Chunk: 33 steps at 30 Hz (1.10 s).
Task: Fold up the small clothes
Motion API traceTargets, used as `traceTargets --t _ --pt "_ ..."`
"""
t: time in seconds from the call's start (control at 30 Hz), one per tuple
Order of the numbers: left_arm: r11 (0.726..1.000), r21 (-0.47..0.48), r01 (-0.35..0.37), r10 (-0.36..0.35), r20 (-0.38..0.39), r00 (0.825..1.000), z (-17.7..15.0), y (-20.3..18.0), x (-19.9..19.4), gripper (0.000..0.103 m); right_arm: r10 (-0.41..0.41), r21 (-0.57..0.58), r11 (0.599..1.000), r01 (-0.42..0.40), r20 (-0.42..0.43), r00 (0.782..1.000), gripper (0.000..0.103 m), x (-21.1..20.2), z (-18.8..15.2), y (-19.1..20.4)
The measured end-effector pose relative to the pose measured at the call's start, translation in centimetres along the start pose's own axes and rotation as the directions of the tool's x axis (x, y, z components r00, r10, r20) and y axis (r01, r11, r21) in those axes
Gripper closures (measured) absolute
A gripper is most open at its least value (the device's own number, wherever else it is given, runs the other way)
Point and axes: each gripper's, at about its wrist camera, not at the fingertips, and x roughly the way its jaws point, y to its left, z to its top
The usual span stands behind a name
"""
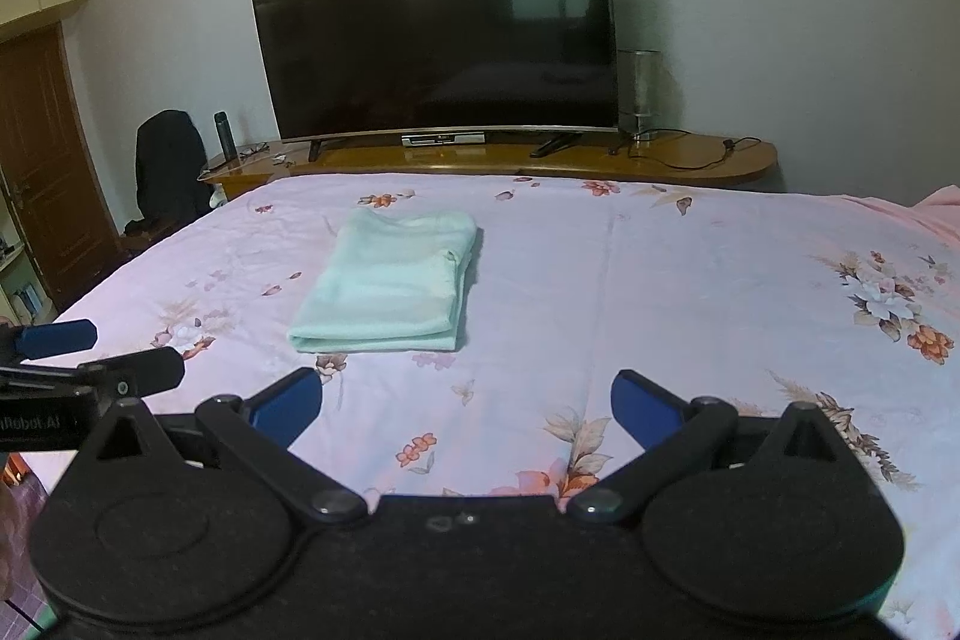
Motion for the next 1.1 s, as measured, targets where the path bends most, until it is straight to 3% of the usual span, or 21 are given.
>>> traceTargets --t 1.1 --pt "1.000 -0.002 0.014 -0.014 0.034 0.999 0.08 0.75 -0.16 0.000 -0.004 0.000 1.000 0.004 0.022 1.000 0.000 0.05 0.34 0.86"
